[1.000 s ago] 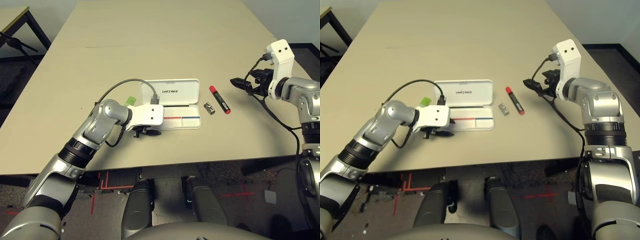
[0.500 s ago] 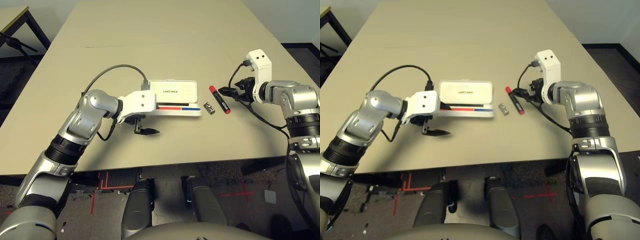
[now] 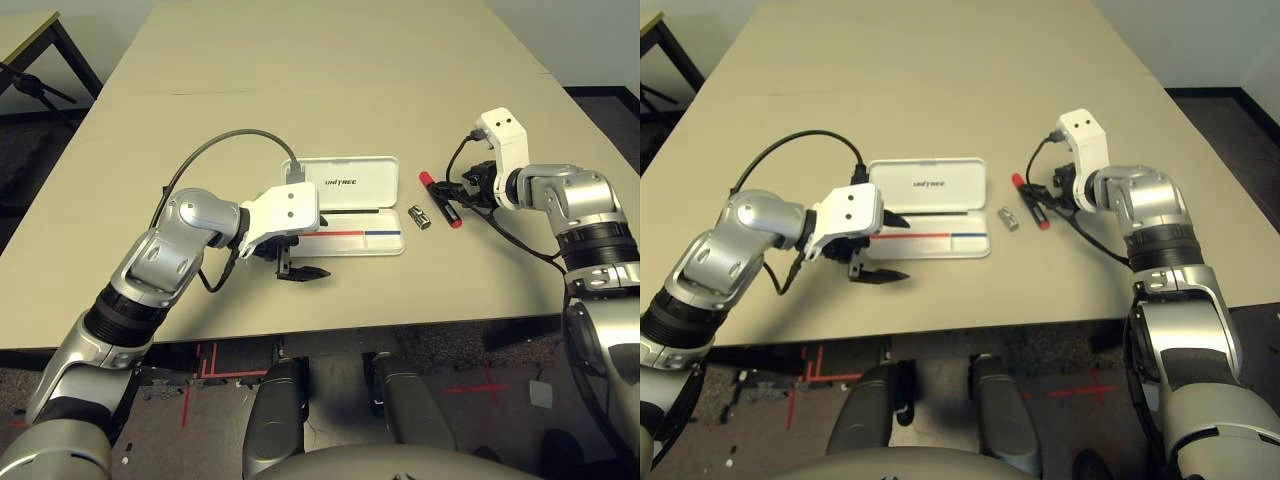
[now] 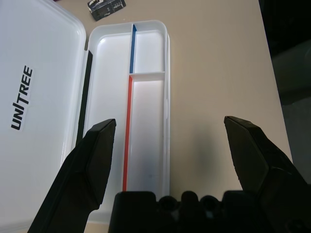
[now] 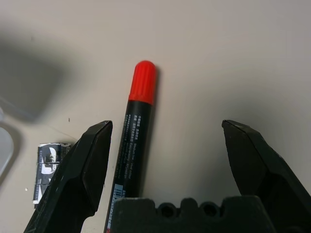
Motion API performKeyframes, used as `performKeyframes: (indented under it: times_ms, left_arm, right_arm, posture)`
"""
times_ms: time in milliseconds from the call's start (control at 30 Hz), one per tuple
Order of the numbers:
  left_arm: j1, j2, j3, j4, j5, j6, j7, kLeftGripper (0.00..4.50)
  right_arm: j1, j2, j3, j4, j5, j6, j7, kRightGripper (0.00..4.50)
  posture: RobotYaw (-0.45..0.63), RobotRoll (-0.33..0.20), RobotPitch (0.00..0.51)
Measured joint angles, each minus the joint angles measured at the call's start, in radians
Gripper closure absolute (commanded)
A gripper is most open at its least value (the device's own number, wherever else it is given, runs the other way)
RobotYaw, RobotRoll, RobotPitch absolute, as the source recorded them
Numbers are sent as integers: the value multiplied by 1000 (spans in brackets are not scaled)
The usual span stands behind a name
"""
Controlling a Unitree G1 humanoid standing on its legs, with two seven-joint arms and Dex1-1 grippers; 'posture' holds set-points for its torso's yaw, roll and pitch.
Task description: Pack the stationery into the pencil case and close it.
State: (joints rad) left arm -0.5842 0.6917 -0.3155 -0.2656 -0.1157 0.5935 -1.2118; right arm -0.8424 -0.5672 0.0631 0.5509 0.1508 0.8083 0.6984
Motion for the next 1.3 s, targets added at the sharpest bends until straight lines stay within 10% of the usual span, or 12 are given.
performKeyframes:
  times_ms: [367, 733, 1067, 1300]
  left_arm:
    - [-31, 45, 37, -38, -61, 45, 5, 3]
    - [-19, 86, 61, -39, -94, 57, 10, 0]
    - [-4, 102, 61, -38, -102, 36, 8, 0]
    - [13, 117, 71, -32, -123, -5, -11, 0]
  right_arm:
    - [5, 33, 8, 49, -37, -50, 0, 176]
    - [3, 51, 10, 74, -64, -82, 7, 3885]
    - [3, 25, 21, 34, -75, -41, 56, 3970]
    - [5, -163, 45, -113, -36, -78, 331, 3970]
  posture:
    - [103, 0, 153]
    - [108, 0, 153]
    - [100, 0, 154]
    - [97, 0, 157]
